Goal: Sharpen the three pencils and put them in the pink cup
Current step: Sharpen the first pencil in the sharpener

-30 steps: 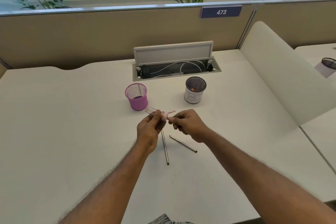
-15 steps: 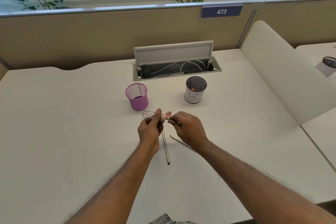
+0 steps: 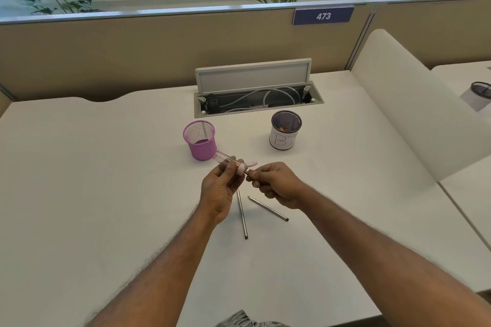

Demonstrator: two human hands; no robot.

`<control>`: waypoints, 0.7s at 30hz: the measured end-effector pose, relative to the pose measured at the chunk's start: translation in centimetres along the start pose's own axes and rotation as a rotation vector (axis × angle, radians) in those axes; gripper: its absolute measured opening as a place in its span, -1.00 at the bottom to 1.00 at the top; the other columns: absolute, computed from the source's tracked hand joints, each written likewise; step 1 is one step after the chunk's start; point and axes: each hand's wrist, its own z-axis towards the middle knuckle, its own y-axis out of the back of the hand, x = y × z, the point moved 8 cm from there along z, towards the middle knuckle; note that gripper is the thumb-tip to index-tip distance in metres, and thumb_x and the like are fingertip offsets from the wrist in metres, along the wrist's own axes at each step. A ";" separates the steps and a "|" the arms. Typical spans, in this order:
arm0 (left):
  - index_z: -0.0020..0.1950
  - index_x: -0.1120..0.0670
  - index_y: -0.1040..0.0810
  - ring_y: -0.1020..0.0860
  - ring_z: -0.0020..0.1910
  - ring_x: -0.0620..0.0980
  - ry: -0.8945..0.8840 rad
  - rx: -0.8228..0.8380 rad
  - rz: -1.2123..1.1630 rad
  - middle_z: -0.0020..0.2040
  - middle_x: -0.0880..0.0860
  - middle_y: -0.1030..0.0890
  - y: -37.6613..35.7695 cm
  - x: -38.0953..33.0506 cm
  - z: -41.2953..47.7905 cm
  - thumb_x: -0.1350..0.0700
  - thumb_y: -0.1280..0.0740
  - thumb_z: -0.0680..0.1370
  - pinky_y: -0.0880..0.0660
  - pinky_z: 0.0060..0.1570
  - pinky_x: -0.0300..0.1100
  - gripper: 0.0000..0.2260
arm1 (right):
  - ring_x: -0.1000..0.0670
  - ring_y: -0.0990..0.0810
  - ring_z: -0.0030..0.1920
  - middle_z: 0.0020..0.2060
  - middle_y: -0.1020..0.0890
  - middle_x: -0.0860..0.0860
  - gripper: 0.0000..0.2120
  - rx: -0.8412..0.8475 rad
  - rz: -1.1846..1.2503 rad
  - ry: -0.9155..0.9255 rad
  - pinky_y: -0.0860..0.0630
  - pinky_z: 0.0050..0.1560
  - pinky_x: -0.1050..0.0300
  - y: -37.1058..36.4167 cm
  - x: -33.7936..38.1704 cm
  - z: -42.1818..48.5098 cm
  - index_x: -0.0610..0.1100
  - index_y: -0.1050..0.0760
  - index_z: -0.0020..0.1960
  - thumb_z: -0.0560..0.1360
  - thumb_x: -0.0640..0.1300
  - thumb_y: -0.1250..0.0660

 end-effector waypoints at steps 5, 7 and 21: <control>-0.01 0.16 -0.62 -0.63 -0.10 0.00 -0.015 -0.109 0.073 -0.15 0.07 -0.69 0.4 -0.2 -0.1 0.06 -0.45 0.37 -0.61 -0.01 -0.12 -0.74 | 0.09 -0.32 -0.49 -0.35 -0.52 -0.06 -0.93 -0.033 -0.089 0.092 -0.23 -0.51 0.26 -0.5 0.4 -0.2 -0.22 -0.59 -0.09 0.44 -0.27 -0.46; -0.05 0.13 -0.62 -0.62 -0.12 -0.01 -0.018 -0.185 0.100 -0.18 0.04 -0.69 0.8 0.0 -0.2 0.06 -0.47 0.39 -0.58 -0.04 -0.13 -0.79 | 0.10 -0.40 -0.50 -0.30 -0.60 0.06 -0.85 -0.185 -0.204 0.225 -0.35 -0.49 0.27 -0.1 1.1 -0.3 -0.25 -0.56 -0.09 0.39 -0.29 -0.50; -0.08 0.12 -0.63 -0.63 -0.04 0.00 -0.018 -0.212 0.078 -0.12 0.07 -0.70 0.6 0.4 -0.2 0.11 -0.40 0.52 -0.53 0.00 -0.16 -0.91 | 0.07 -0.46 -0.46 -0.44 -0.62 -0.10 -0.86 -0.374 -0.563 0.556 -0.38 -0.37 0.22 0.0 3.5 -1.4 -0.24 -0.63 -0.26 0.46 -0.23 -0.43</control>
